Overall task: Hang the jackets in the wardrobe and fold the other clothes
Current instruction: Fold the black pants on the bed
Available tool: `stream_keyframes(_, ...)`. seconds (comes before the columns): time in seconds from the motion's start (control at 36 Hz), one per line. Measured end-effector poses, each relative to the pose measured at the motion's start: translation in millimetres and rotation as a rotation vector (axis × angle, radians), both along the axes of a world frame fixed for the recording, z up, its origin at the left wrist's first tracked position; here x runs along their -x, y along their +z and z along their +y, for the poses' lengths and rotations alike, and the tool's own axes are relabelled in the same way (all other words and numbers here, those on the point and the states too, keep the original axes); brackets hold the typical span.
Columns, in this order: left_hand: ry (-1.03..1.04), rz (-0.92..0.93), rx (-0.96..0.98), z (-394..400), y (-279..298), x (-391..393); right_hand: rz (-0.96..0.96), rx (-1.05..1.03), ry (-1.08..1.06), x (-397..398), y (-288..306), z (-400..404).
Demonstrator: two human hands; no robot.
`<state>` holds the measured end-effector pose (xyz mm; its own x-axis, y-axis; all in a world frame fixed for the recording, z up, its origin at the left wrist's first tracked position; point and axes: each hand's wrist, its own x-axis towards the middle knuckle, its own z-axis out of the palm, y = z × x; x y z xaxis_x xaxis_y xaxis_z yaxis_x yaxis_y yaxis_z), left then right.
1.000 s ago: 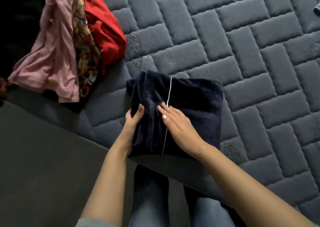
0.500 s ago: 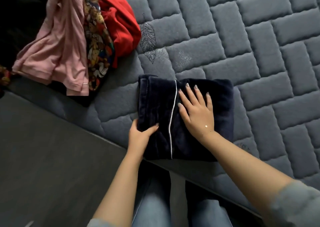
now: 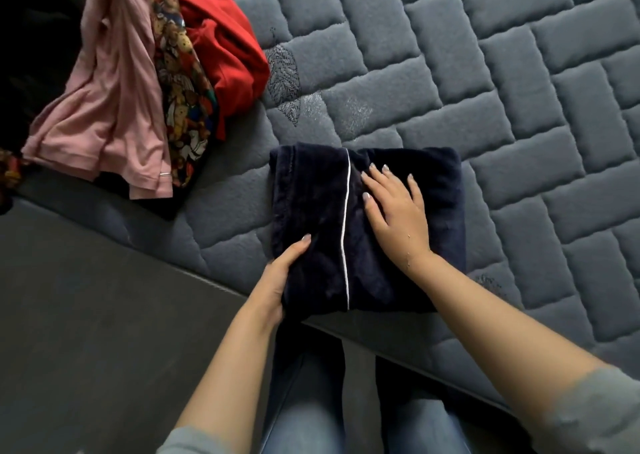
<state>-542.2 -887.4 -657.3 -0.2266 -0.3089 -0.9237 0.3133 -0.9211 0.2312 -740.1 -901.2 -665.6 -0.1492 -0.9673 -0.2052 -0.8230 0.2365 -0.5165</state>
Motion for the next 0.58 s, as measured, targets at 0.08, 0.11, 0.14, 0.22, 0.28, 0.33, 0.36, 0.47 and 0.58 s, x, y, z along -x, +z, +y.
stream_keyframes(0.08, 0.05, -0.1, 0.116, 4.1, 18.1, 13.6, -0.267, 0.132, -0.051, 9.5, 31.7, 33.2)
stream_keyframes(0.11, 0.061, -0.132, 0.166, 5.0, 26.8, 20.7, -0.305, 0.141, -0.022, 10.8, 41.8, 49.2)
stream_keyframes(0.14, 0.069, -0.156, 0.216, 5.5, 36.6, 28.8, -0.329, 0.146, 0.022, 11.2, 51.0, 66.0)
stream_keyframes(0.22, 0.077, -0.217, 0.332, 6.7, 68.3, 54.7, -0.41, 0.171, 0.086, 12.5, 72.0, 109.5)
stream_keyframes(0.28, 0.056, -0.249, 0.378, 8.8, 88.3, 74.3, -0.473, 0.195, 0.053, 18.1, 81.7, 125.8)
stream_keyframes(0.33, 0.043, -0.257, 0.399, 12.9, 105.8, 94.8, -0.502, 0.243, 0.026, 26.3, 88.7, 134.3)
stream_keyframes(0.36, 0.045, -0.256, 0.398, 15.4, 114.6, 105.3, -0.498, 0.274, 0.011, 31.0, 91.4, 136.7)
stream_keyframes(0.47, 0.044, -0.231, 0.373, 26.3, 147.6, 147.4, -0.381, 0.424, -0.103, 56.1, 102.2, 135.4)
stream_keyframes(0.58, -0.042, -0.133, 0.363, 32.3, 176.0, 187.9, -0.513, 0.57, -0.367, 97.2, 115.7, 130.5)
